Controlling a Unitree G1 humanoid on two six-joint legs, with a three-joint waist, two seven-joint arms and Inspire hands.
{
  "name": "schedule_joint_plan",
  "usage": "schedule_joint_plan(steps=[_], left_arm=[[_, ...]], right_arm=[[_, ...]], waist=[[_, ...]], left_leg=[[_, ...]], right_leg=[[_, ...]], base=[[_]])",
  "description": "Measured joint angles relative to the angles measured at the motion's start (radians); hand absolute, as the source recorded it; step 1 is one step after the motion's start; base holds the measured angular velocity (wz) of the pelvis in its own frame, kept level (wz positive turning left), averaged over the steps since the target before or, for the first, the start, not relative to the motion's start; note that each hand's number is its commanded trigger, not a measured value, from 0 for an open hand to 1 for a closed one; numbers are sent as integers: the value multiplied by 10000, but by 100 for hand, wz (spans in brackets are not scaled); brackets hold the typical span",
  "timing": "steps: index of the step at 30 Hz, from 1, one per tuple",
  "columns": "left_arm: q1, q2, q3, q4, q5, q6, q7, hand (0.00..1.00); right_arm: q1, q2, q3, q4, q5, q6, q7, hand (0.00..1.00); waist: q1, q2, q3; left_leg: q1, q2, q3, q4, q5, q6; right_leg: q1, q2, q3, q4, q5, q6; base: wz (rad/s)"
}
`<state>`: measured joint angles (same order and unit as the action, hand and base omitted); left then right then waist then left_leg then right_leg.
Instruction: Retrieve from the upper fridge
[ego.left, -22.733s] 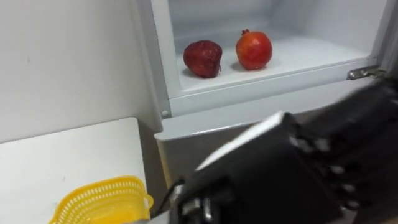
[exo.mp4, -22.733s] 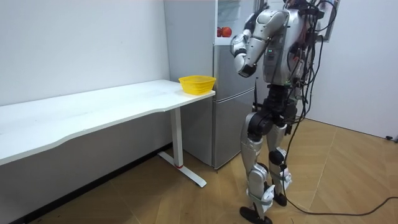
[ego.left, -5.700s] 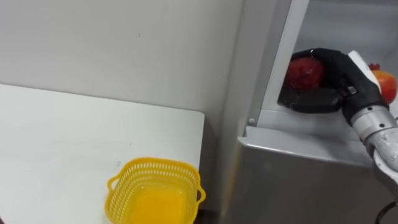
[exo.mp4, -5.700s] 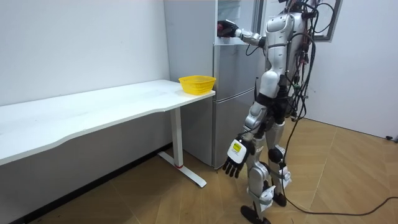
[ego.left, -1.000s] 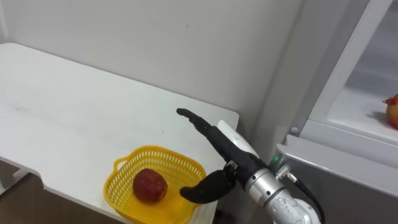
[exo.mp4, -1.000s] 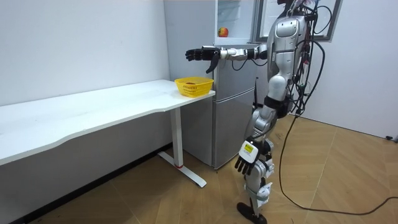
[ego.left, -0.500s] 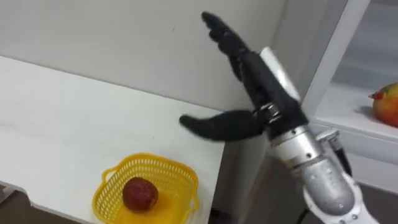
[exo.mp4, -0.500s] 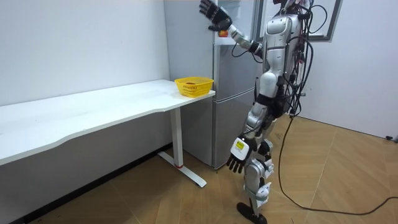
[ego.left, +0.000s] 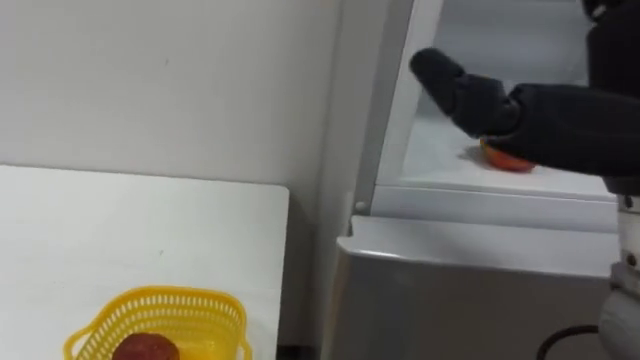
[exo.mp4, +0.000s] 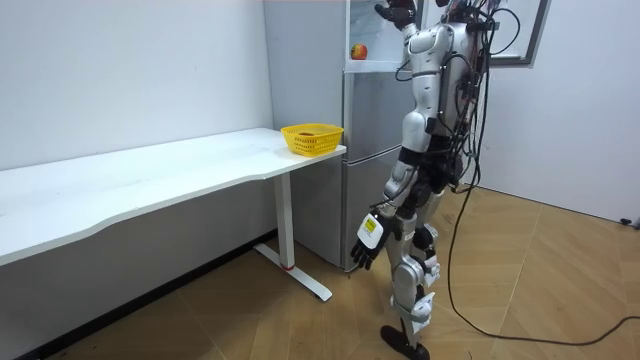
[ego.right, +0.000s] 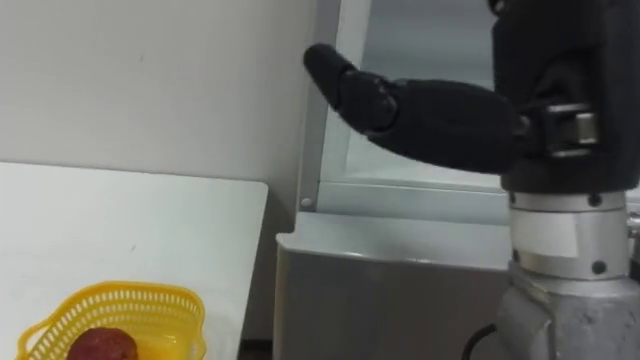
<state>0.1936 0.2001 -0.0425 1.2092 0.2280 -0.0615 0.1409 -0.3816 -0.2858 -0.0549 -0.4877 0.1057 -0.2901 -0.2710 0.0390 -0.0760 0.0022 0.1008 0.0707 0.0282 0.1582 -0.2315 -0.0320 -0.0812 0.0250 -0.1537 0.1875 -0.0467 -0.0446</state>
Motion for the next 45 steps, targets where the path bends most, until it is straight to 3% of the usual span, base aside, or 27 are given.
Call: schedule_joint_plan(steps=[7, 15, 23, 30, 36, 39, 40, 45], left_arm=[[167, -110, 327, 176, 6, -182, 65, 0], [165, -174, 324, 265, 31, -178, 313, 0], [150, -153, 296, 229, 15, -136, 239, 0], [147, -140, 395, 3, 107, -88, -46, 0], [164, -141, 381, -39, 100, -89, -32, 0], [165, -142, 380, -55, 102, -93, 35, 0], [168, -137, 382, -55, 104, -92, 49, 0], [170, -130, 374, -68, 225, -22, 52, 0]], right_arm=[[609, -6, -719, 14, -394, -381, -822, 0], [1322, -412, -851, 520, -336, -345, -1363, 0], [1515, -415, -763, 1686, -150, -150, -1286, 0], [1512, -414, -755, 2412, -115, 125, -1108, 0], [1465, -455, -755, 2513, -183, 132, -1184, 0], [1389, -726, -746, 2776, -116, 130, -1188, 0], [1260, -773, -745, 2927, -159, 132, -1204, 0], [966, -778, -744, 3430, -156, 209, -1425, 0]], waist=[[-126, 14, 40], [-251, -18, 110], [-270, -28, 84], [-40, 25, 37], [203, 38, 35], [250, 11, 57], [272, -4, 104], [343, -66, 152]], left_leg=[[227, 54, 230, -117, -36, -8], [250, 54, 279, -148, -39, -3], [273, 58, 270, -149, -38, -3], [274, 59, 266, -142, -37, -3], [292, 55, 258, -136, -37, -2], [297, 54, 221, -136, -37, -3], [294, 53, 204, -133, -37, -3], [251, 45, -10, -133, -36, -4]], right_leg=[[69, 96, 193, 3, -7, 1], [73, 109, 226, -17, -13, 11], [102, 111, 213, -25, -14, 12], [117, 111, 198, -19, -14, 12], [121, 106, 204, 16, -14, 12], [145, 98, 169, 16, -16, 11], [146, 98, 168, 15, -15, 11], [144, 100, 119, 4, -43, 6]], base=[[-10], [-1], [0], [0], [0], [1], [0], [5]])
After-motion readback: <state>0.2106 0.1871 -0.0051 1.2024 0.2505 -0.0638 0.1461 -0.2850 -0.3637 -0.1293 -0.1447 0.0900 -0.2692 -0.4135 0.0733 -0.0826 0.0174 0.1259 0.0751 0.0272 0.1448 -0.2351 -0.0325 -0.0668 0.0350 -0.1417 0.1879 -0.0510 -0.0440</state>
